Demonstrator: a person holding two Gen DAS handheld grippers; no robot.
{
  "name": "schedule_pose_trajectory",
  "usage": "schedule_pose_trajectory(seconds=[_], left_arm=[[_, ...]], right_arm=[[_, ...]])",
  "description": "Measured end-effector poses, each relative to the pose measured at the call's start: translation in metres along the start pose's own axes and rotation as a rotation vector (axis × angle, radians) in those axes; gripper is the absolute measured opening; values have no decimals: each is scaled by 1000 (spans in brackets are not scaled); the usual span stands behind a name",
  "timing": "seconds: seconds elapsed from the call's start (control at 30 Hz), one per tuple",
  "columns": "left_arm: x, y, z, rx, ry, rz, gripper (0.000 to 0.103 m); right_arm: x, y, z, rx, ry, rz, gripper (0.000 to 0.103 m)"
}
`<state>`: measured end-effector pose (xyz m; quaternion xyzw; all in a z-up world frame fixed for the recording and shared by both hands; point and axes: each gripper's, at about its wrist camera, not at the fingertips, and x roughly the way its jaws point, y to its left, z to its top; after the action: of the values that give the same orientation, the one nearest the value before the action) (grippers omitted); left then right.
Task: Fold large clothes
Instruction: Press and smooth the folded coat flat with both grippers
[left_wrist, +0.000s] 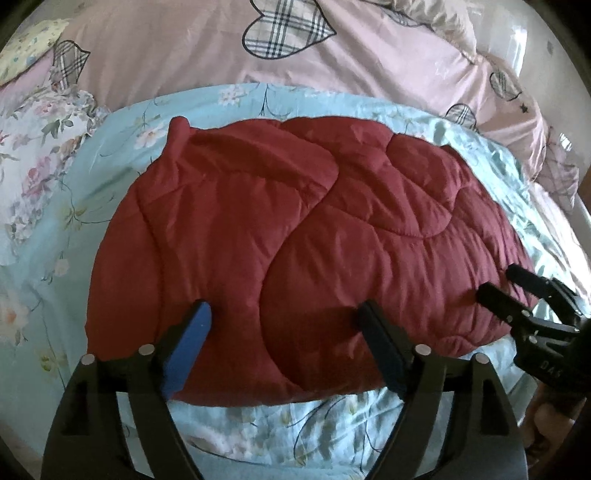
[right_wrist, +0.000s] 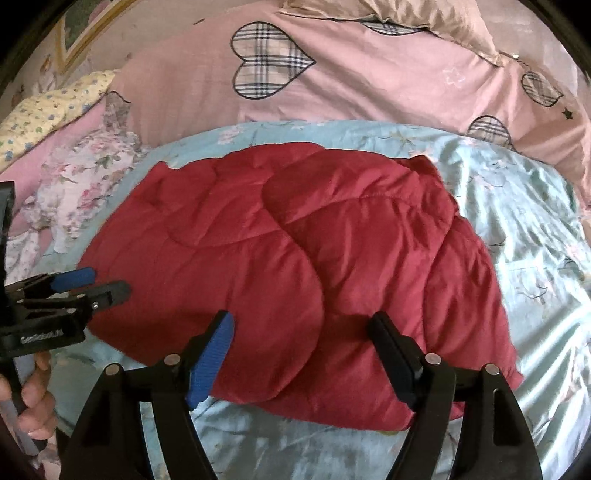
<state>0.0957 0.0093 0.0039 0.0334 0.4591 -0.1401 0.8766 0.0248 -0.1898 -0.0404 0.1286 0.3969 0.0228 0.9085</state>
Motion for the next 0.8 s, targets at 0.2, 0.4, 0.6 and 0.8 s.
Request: schedule_pose_trajectory(seconds=[0.2,0.4,0.6,0.8], left_arm=[[20,-1,2,5,32,23,87],[38,0,7,4,54,32,94],[51,-1,12,6,60,40,99],[57,-1,17,6,57,46,103]], right_arm=[[22,-15,2,28,46,-28,79],[39,-33,5,66,50,-32,83],[48,-39,8,79,42,-25,88],[52,-43,8,83,26,-18,90]])
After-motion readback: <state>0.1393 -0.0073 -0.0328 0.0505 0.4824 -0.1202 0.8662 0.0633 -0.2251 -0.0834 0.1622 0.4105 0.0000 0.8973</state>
